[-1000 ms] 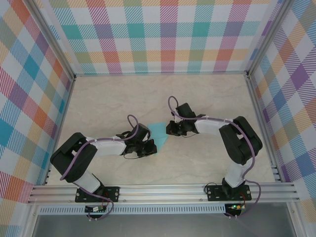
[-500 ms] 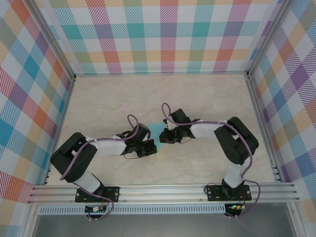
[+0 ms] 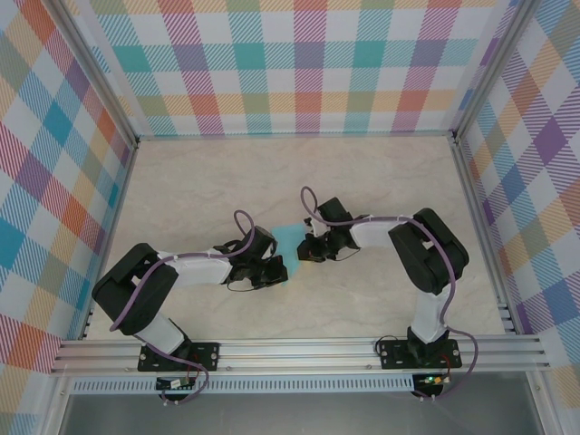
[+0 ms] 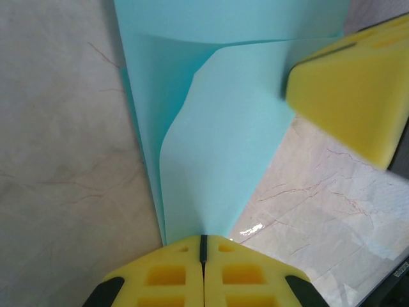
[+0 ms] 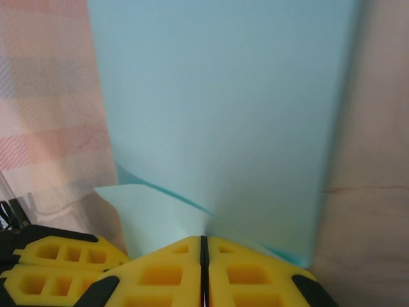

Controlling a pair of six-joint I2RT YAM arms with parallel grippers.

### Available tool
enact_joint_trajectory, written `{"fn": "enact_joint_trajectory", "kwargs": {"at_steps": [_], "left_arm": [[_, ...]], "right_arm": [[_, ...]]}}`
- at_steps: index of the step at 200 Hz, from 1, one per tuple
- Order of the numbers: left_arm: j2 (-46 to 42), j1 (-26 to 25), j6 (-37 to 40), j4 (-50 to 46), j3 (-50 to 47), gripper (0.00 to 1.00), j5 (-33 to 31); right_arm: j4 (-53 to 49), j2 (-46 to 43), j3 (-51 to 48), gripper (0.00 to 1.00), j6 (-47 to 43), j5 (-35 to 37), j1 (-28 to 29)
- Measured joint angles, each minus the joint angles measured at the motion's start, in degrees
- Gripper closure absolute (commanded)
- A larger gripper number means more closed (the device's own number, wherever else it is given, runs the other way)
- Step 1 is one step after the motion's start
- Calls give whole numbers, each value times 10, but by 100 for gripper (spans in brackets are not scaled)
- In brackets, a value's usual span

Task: Fold a paper plane with a square sheet of paper (pick it up from the middle)
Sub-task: Third fold the triangle at the center of the table.

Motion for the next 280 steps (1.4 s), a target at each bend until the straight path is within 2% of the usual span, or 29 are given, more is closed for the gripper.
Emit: {"fn": "enact_joint_trajectory", "kwargs": {"at_steps": [37, 71, 97, 126, 189, 203, 237, 261, 280], "left_arm": [[0, 0, 0, 0, 0, 94, 0], [0, 0, 0, 0, 0, 94, 0], [0, 0, 0, 0, 0, 95, 0], [0, 0, 0, 0, 1, 95, -1], [-2, 0, 3, -12, 5, 93, -4], [-5, 0, 6, -23, 9, 91, -12], [-34, 0, 14, -56, 11, 72, -22], [-72, 0, 19, -57, 10, 71, -21], [-81, 0, 23, -53, 12, 76, -21]], "right_arm": [[-24, -15, 9, 90, -1, 52, -24], [-34, -74, -1, 90, 9, 98, -19], [-21, -95, -2, 90, 33, 87, 18], [1, -60, -2, 90, 60, 59, 50], [5, -3, 6, 91, 84, 35, 50], [-2, 0, 12, 91, 85, 36, 50], [-14, 2, 20, 91, 86, 41, 50], [-17, 3, 21, 91, 86, 42, 51], [-22, 5, 25, 91, 86, 41, 51]]}}
